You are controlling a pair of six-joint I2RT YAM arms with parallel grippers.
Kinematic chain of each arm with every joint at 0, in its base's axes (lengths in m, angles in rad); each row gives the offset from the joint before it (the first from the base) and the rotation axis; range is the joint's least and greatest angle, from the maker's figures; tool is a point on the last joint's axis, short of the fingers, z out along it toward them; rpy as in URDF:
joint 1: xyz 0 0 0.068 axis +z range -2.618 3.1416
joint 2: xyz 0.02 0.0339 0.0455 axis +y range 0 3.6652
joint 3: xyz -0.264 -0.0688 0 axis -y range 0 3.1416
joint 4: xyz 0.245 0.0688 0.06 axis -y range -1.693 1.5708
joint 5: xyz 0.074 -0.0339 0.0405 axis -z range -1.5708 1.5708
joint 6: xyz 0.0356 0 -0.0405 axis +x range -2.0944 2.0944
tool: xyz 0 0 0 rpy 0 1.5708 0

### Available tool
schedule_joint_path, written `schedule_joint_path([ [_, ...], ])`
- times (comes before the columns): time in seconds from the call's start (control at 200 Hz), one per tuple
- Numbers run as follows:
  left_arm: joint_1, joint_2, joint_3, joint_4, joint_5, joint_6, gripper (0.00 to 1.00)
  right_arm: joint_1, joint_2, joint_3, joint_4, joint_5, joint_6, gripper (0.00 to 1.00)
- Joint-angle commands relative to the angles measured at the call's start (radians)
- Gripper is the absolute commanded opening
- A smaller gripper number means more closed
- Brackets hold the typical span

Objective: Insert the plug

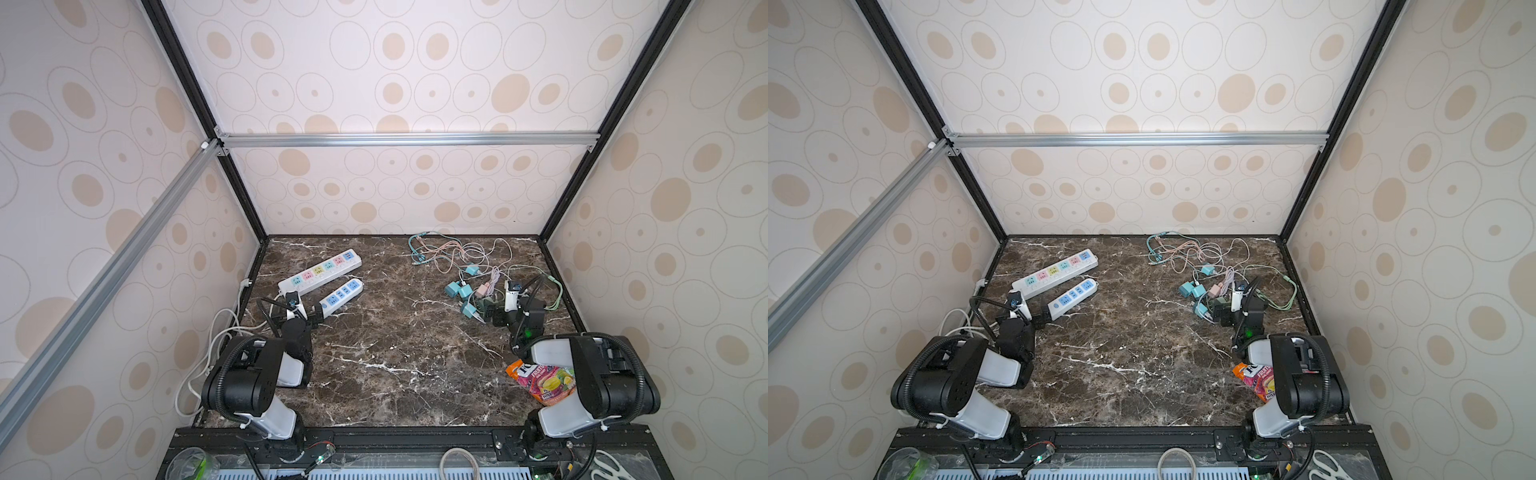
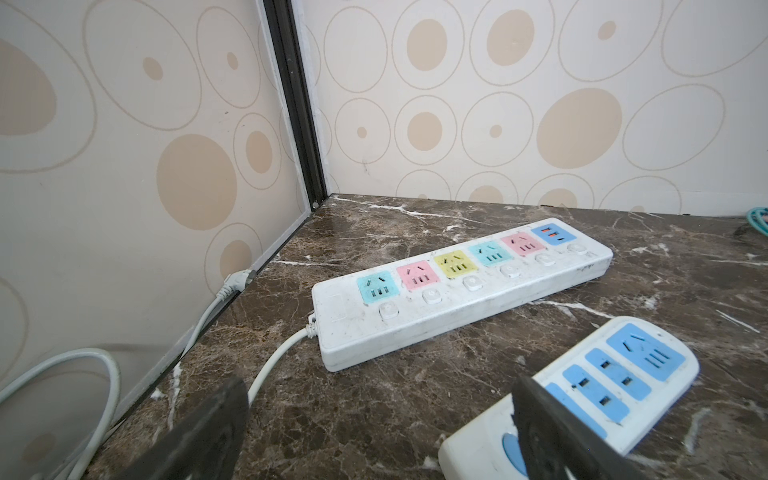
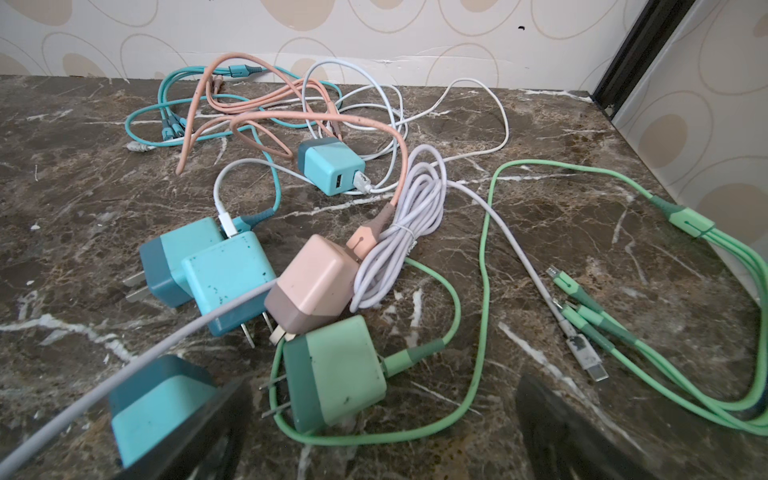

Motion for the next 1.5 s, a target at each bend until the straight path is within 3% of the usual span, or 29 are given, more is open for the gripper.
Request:
schedule_joint_path([
  [0.0, 0.001, 0.000, 0.005, 0.040, -0.007, 0.016, 0.98, 0.004, -0.003, 0.011, 0.003, -0.001, 0.002, 1.00],
  [0.38, -0.004, -0.055, 0.012, -0.015, 0.010, 0.031, 0.98, 0.006, -0.022, 0.011, 0.005, -0.003, 0.000, 1.00],
  [0.56, -0.039, -0.185, 0.119, -0.291, -0.100, 0.041, 0.98, 0.006, -0.174, 0.095, -0.284, -0.011, 0.009, 1.00],
  [0.73, -0.065, -0.245, 0.244, -0.497, -0.190, -0.066, 0.98, 0.006, -0.232, 0.274, -0.638, 0.049, 0.241, 1.00],
  [0.855, -0.068, -0.259, 0.370, -0.710, -0.170, -0.209, 0.98, 0.007, -0.232, 0.320, -0.668, -0.024, 0.394, 1.00],
  [0.98, -0.069, -0.179, 0.550, -0.973, -0.144, -0.304, 0.98, 0.006, -0.213, 0.341, -0.636, -0.118, 0.554, 1.00],
  [1.135, -0.063, -0.029, 0.759, -1.193, -0.130, -0.325, 0.98, 0.007, -0.187, 0.369, -0.577, -0.214, 0.717, 1.00],
  [1.25, -0.051, 0.081, 0.897, -1.282, -0.093, -0.335, 0.98, 0.008, -0.166, 0.418, -0.627, -0.324, 0.719, 1.00],
  [1.496, 0.001, 0.376, 1.289, -1.502, 0.052, -0.338, 0.99, 0.027, -0.209, 0.405, -0.675, -0.363, 0.728, 1.00],
])
